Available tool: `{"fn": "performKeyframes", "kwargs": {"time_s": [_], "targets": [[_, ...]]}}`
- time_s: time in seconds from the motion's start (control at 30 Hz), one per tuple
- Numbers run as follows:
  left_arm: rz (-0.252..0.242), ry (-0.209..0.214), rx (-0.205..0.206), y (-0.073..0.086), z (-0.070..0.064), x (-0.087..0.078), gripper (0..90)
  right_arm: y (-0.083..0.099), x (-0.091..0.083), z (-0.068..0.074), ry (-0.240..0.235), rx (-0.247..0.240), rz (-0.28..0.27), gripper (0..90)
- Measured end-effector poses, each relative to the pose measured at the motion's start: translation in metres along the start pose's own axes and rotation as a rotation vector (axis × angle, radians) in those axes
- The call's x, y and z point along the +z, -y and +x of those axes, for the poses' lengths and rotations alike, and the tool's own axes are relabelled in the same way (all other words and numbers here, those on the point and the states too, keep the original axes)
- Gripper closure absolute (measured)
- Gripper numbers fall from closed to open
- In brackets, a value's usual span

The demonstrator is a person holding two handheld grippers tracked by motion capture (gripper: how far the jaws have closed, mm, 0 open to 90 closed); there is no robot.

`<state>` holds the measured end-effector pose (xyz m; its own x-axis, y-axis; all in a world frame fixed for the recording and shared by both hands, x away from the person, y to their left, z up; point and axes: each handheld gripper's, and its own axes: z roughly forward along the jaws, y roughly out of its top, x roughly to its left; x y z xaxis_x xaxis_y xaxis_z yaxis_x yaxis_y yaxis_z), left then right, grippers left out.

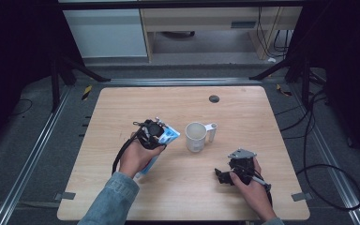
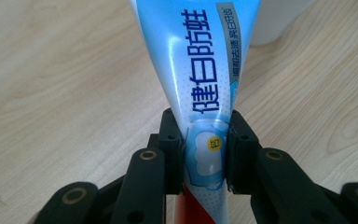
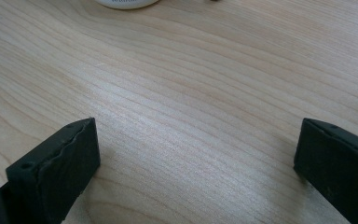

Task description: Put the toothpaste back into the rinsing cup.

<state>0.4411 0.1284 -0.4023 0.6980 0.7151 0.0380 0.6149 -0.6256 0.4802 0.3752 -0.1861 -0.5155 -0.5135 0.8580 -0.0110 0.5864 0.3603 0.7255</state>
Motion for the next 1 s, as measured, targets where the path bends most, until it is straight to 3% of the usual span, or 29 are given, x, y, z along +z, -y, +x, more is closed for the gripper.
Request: {"fn": "performKeyframes", "kwargs": {"time_s": [0.1, 0.3, 0.63, 1.0], "targets": [[-0.027, -0.004, 0.010, -0.005, -0.002, -0.008, 71.8, 0.000, 0.000, 0.000, 0.000, 0.000, 0.001, 0.4], [-0.031, -0.026, 0.022, -0.011, -0.002, -0.010, 71.8, 0.000, 0.000, 0.000, 0.000, -0.001, 0.000, 0.4], [-0.097, -0.034, 0.020, -0.029, -0.003, -0.014, 71.9, 0.000, 0.000, 0.000, 0.001, 0.002, 0.001, 0.4], [-0.145, -0.040, 0.010, -0.032, -0.002, -0.018, 71.9, 0.000, -0.001, 0.002, 0.003, 0.011, 0.003, 0.3]]}}
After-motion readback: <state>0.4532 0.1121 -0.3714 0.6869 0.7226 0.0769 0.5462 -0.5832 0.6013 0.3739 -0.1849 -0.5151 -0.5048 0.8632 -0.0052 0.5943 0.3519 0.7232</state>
